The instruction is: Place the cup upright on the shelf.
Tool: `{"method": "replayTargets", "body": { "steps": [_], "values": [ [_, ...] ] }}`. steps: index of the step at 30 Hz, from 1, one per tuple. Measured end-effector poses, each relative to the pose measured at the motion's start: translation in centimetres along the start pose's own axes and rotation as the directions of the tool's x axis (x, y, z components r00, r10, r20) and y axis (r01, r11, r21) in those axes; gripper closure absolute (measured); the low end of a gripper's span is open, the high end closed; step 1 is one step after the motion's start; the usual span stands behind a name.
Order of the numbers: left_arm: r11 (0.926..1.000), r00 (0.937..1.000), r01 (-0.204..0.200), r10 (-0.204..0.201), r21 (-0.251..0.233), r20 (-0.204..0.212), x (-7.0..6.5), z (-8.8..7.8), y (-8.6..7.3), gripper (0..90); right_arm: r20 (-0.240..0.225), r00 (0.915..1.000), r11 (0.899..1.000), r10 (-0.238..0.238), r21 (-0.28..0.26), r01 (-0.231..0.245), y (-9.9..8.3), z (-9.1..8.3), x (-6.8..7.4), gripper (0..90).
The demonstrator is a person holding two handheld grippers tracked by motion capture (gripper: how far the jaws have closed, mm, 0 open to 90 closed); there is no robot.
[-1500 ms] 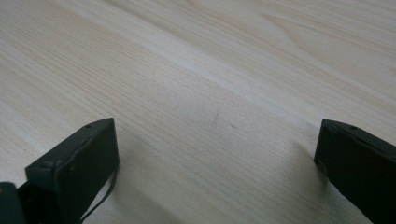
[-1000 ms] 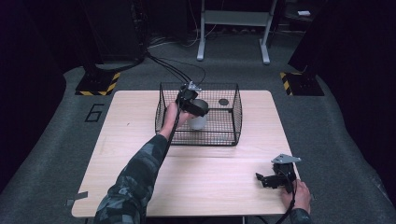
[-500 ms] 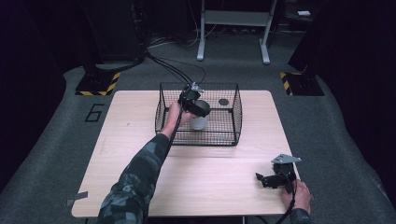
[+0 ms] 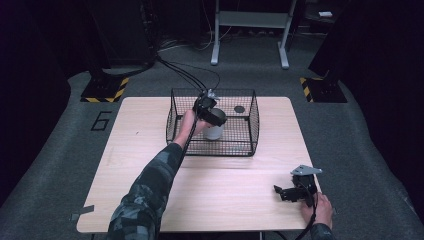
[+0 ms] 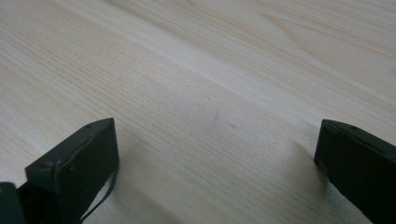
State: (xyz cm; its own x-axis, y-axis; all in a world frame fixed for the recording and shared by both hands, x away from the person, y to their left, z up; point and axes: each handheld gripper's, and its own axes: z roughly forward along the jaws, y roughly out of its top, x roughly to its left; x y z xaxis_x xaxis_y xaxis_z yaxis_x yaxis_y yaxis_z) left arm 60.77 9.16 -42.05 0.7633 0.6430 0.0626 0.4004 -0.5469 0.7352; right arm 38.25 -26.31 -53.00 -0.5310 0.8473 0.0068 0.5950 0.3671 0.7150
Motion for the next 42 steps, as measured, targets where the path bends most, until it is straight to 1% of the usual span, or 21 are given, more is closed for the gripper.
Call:
{"method": "replayTargets", "body": {
  "steps": [2, 3, 6, 8, 11, 14, 19, 22, 24, 26, 28, 31, 32, 34, 35, 36, 37, 38, 39, 40, 42],
  "values": [
    [1.0, 1.0, 0.004, -0.004, 0.005, -0.001, -0.1, 0.1, 0.0, 6.6, 0.0, 1.0, 1.0, 0.0, 0.0, 0.0, 0.0, 0.0, 0.0, 0.0],
    [1.0, 1.0, -0.001, 0.001, 0.006, -0.002, 0.0, 0.2, 0.0, 6.6, 0.0, 1.0, 1.0, 0.0, 0.0, 0.0, 0.0, 0.0, 0.0, 0.0],
    [0.9998, 0.9999, 0.011, -0.011, 0.019, 0.009, 0.0, 0.3, -0.1, 6.6, 0.0, 1.0, 1.0, 0.0, 0.0, 0.0, 0.0, 0.0, 0.0, 0.0],
    [0.9997, 1.0, 0.006, -0.006, 0.024, 0.002, 0.0, 0.4, -0.2, 6.6, 0.0, 1.0, 1.0, -0.001, 0.0, 0.001, 0.0, 0.0, 0.0, 0.0],
    [0.9995, 1.0, 0.005, -0.005, 0.031, 0.008, -0.1, 0.4, -0.2, 6.6, 0.0, 1.0, 1.0, -0.001, 0.0, 0.001, 0.0, 0.0, 0.0, 0.0],
    [0.9993, 1.0, 0.0, 0.0, 0.038, 0.003, -0.2, 0.4, -0.1, 6.5, 0.0, 1.0, 1.0, -0.001, 0.0, 0.001, 0.0, 0.0, 0.0, 0.0],
    [0.9988, 0.9997, 0.021, -0.021, 0.045, 0.01, -0.1, 0.2, -0.3, 6.3, 0.0, 1.0, 1.0, -0.001, 0.0, 0.001, 0.0, 0.0, 0.0, 0.0],
    [0.9984, 1.0, 0.003, -0.003, 0.057, -0.001, -0.2, 0.1, -0.4, 6.1, 0.0, 1.0, 1.0, -0.001, 0.0, 0.001, 0.0, 0.0, 0.0, 0.0],
    [0.9986, 1.0, 0.001, 0.0, 0.053, -0.006, -0.3, 0.1, -0.4, 5.9, 0.0, 1.0, 1.0, -0.001, 0.0, 0.001, 0.0, 0.0, 0.0, 0.0],
    [0.9983, 1.0, -0.005, 0.005, 0.058, -0.002, -0.4, 0.0, -0.4, 5.5, 0.0, 1.0, 1.0, -0.003, 0.001, 0.003, 0.0, 0.0, 0.0, 0.0],
    [0.9991, 1.0, 0.003, -0.003, 0.043, -0.005, -0.4, -0.2, -0.4, 5.1, -0.001, 1.0, 1.0, -0.007, 0.0, 0.007, 0.0, 0.0, 0.0, 0.0],
    [0.9994, 1.0, 0.002, -0.001, 0.036, -0.003, -0.5, -0.7, -0.2, 0.2, -0.001, 1.0, 1.0, -0.005, 0.0, 0.005, 0.0, 0.0, 0.0, 0.0],
    [0.9996, 0.9999, 0.008, -0.008, 0.028, 0.008, -0.5, -1.0, -0.1, 0.2, -0.001, 1.0, 1.0, -0.002, 0.0, 0.002, 0.0, 0.0, 0.0, 0.0],
    [0.9998, 0.9998, 0.006, -0.006, 0.018, 0.018, -0.6, -1.7, 0.1, 0.0, -0.002, 1.0, 1.0, -0.002, 0.001, 0.002, 0.0, 0.0, 0.0, 0.0],
    [0.9999, 0.9994, 0.011, -0.011, 0.006, 0.032, -0.7, -2.0, 0.2, 0.0, 0.001, 1.0, 1.0, -0.006, -0.006, 0.006, 0.0, 0.0, 0.0, 0.0],
    [1.0, 0.999, 0.009, -0.009, -0.002, 0.044, -0.8, -2.4, 0.2, 0.0, -0.003, 1.0, 1.0, -0.007, 0.002, 0.007, 0.0, 0.0, 0.0, 0.0],
    [1.0, 0.999, 0.0, 0.0, -0.004, 0.045, -1.0, -2.8, 0.3, 0.0, -0.003, 1.0, 1.0, -0.008, 0.003, 0.008, 0.0, 0.0, 0.0, 0.0],
    [0.9999, 0.9985, -0.009, 0.009, -0.009, 0.055, -1.2, -3.2, 0.3, 0.0, -0.003, 1.0, 1.0, -0.007, 0.004, 0.007, 0.0, 0.0, 0.0, 0.0],
    [0.9998, 0.9976, -0.012, 0.013, -0.014, 0.067, -1.4, -3.6, 0.4, 0.0, -0.003, 1.0, 1.0, -0.008, -0.001, 0.008, 0.0, 0.0, 0.0, 0.0],
    [0.9996, 0.9974, -0.02, 0.022, -0.02, 0.068, -1.5, -4.0, 0.4, 0.0, -0.001, 1.0, 1.0, -0.006, -0.005, 0.006, 0.0, 0.0, 0.0, 0.0],
    [0.9988, 0.9962, -0.013, 0.017, -0.048, 0.086, -2.0, -5.0, 0.3, 0.0, -0.002, 1.0, 1.0, -0.01, -0.001, 0.01, 0.0, 0.0, 0.0, 0.0]
  ]
}}
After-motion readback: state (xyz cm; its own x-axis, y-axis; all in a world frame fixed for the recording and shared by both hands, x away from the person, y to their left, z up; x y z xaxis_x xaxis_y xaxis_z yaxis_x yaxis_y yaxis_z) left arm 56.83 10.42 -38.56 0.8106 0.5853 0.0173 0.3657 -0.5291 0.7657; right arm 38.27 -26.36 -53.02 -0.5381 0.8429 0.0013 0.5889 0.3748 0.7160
